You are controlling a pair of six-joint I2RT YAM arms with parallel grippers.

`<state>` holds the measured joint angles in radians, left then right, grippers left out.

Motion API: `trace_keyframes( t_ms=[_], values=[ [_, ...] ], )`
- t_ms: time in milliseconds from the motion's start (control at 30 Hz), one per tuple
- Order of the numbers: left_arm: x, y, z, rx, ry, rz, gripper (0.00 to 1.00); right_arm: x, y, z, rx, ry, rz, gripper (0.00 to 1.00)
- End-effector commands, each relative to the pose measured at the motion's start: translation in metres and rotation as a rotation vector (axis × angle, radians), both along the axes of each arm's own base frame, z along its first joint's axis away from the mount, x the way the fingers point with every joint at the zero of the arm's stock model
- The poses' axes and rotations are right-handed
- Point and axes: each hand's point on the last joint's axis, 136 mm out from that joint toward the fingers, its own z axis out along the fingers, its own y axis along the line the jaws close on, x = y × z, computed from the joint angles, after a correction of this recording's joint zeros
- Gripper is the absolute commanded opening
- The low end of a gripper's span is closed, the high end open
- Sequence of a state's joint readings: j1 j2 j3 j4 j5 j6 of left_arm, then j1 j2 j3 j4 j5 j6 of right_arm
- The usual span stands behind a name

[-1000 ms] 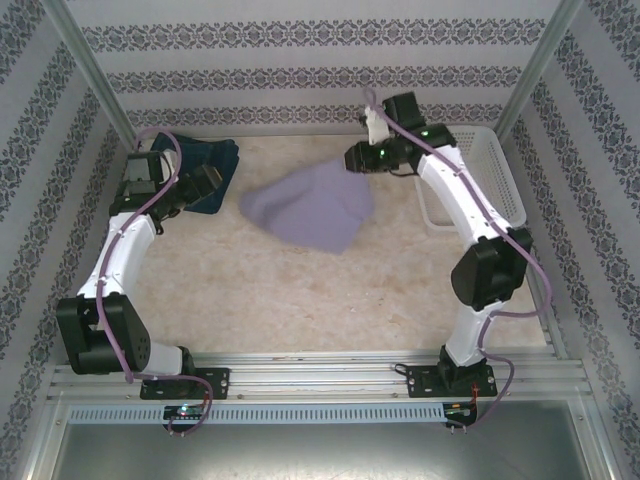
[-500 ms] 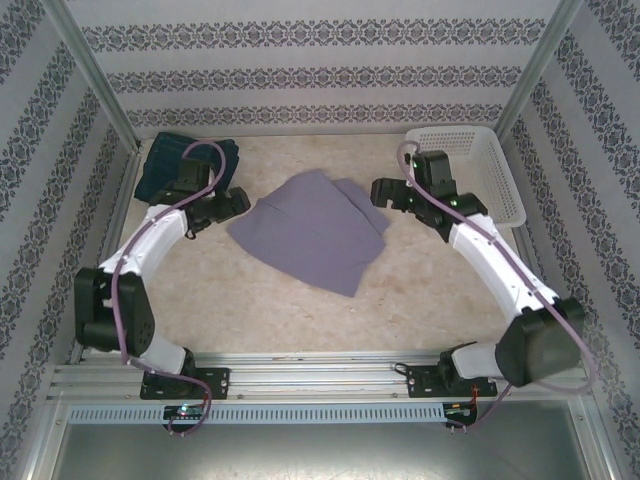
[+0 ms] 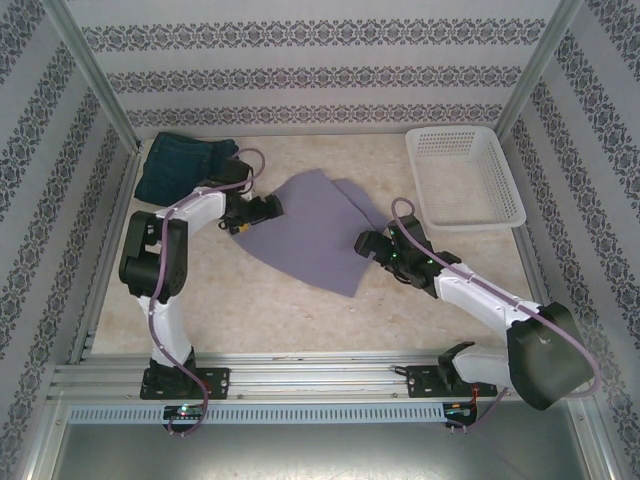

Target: Fold and stack the skirts

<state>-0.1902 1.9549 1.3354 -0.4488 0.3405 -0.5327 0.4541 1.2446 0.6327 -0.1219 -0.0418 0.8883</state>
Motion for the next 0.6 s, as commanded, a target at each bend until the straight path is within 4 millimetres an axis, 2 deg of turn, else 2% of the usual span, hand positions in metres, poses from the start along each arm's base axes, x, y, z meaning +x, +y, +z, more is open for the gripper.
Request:
trace_keyframes(
  t_ms=[0,100,233,300,400,467,567],
  values=[
    [-0.021,-0.007,-0.015,-0.042,0.065,0.027,1.0,0.005,0.006,0.005,0.053,-0.044,0.023,0.97],
    [-0.044,-0.009,-0.024,-0.114,0.09,0.118,1.0,-0.004,0.02,-0.002,0.1,-0.015,0.157,0.96],
    [-0.091,-0.042,-0.043,-0.202,0.194,0.142,1.0,-0.016,0.027,-0.02,0.132,0.046,0.275,0.92],
    [-0.113,-0.056,-0.043,-0.223,0.236,0.149,1.0,-0.019,0.026,-0.028,0.137,0.074,0.287,0.91],
    [-0.127,-0.057,-0.022,-0.231,0.204,0.215,1.0,-0.022,0.013,-0.047,0.088,0.123,0.237,0.89],
    [-0.127,-0.043,-0.001,-0.191,0.138,0.253,1.0,-0.019,0.001,-0.055,0.076,0.124,0.168,0.88],
    [-0.118,-0.021,0.026,-0.077,0.048,0.251,1.0,-0.009,-0.004,-0.052,0.125,0.091,0.135,0.84]
  ],
)
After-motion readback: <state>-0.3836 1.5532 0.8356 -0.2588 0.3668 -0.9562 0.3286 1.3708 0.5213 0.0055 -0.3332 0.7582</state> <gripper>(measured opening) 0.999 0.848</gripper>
